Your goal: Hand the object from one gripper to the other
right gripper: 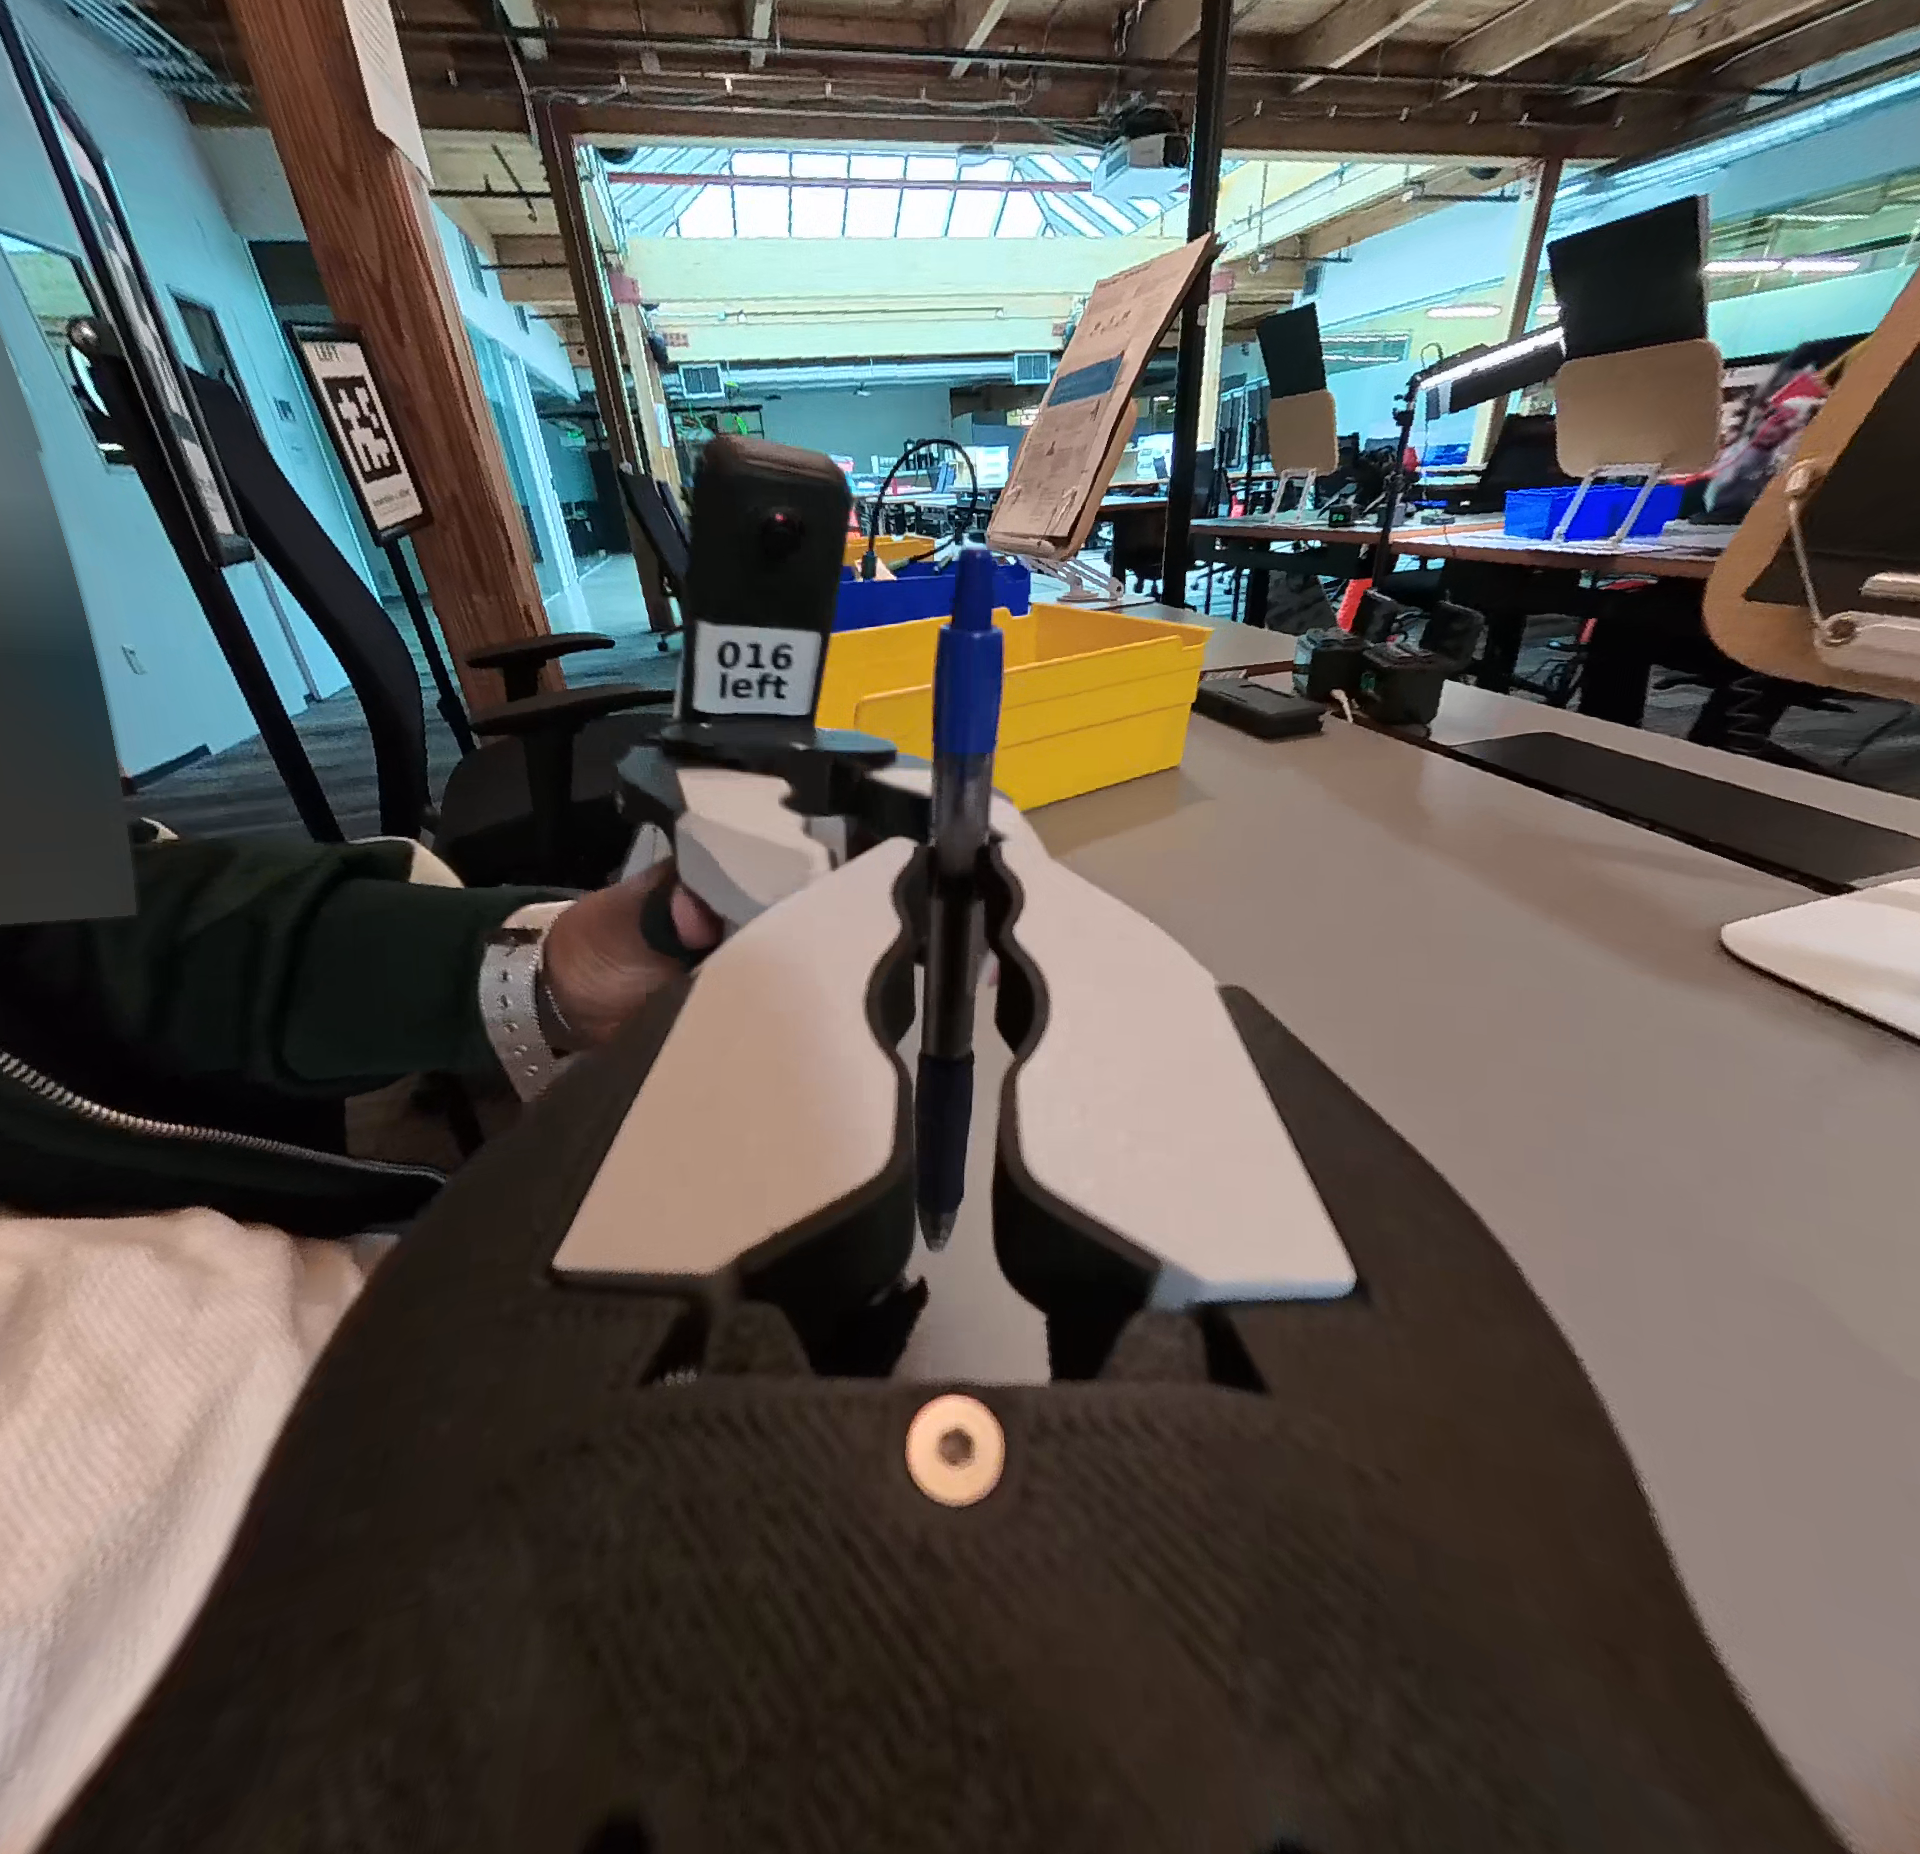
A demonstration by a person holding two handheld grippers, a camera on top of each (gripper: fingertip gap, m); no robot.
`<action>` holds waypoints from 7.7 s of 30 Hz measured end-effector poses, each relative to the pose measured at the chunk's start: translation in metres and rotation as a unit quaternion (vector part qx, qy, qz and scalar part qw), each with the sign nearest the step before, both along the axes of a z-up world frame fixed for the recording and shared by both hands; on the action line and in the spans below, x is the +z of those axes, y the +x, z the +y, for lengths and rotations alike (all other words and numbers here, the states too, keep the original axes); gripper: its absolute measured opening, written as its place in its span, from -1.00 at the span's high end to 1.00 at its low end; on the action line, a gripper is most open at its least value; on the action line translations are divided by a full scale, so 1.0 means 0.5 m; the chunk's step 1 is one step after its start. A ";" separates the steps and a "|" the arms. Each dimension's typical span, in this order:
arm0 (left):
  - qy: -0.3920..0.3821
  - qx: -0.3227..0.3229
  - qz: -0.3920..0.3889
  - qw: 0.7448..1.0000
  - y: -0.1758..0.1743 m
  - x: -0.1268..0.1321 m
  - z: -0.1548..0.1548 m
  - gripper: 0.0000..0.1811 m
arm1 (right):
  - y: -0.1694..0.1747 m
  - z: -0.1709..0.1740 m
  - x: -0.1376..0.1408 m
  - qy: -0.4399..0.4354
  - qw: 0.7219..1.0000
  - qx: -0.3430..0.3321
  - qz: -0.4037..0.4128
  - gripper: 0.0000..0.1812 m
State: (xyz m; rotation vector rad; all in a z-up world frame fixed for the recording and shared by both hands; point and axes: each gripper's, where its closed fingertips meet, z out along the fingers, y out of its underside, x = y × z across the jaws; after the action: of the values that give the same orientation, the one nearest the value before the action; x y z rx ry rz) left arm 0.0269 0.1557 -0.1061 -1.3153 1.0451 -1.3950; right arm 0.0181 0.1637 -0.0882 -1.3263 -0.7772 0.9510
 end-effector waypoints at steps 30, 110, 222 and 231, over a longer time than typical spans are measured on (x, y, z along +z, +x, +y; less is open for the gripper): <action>0.032 0.026 0.023 0.999 -0.028 0.000 0.025 0.88 | -0.032 0.021 -0.065 -0.051 0.998 0.016 -0.041 0.38; 0.048 -0.026 -0.015 0.998 0.025 -0.002 -0.040 0.88 | -0.010 -0.033 0.052 0.039 0.998 0.024 0.041 0.79; 0.055 0.051 0.065 0.995 0.013 -0.019 -0.003 0.37 | 0.660 0.093 -0.056 -0.317 0.835 -0.435 -0.117 0.89; 0.042 0.059 0.061 0.996 0.006 -0.020 0.010 0.37 | 0.646 0.109 0.017 -0.218 0.840 -0.473 -0.151 0.49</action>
State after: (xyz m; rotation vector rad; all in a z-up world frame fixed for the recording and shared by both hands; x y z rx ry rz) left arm 0.0298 0.1605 -0.1162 -1.3908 1.0780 -1.1836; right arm 0.3411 0.2183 -0.0794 -2.0015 -0.0330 0.0989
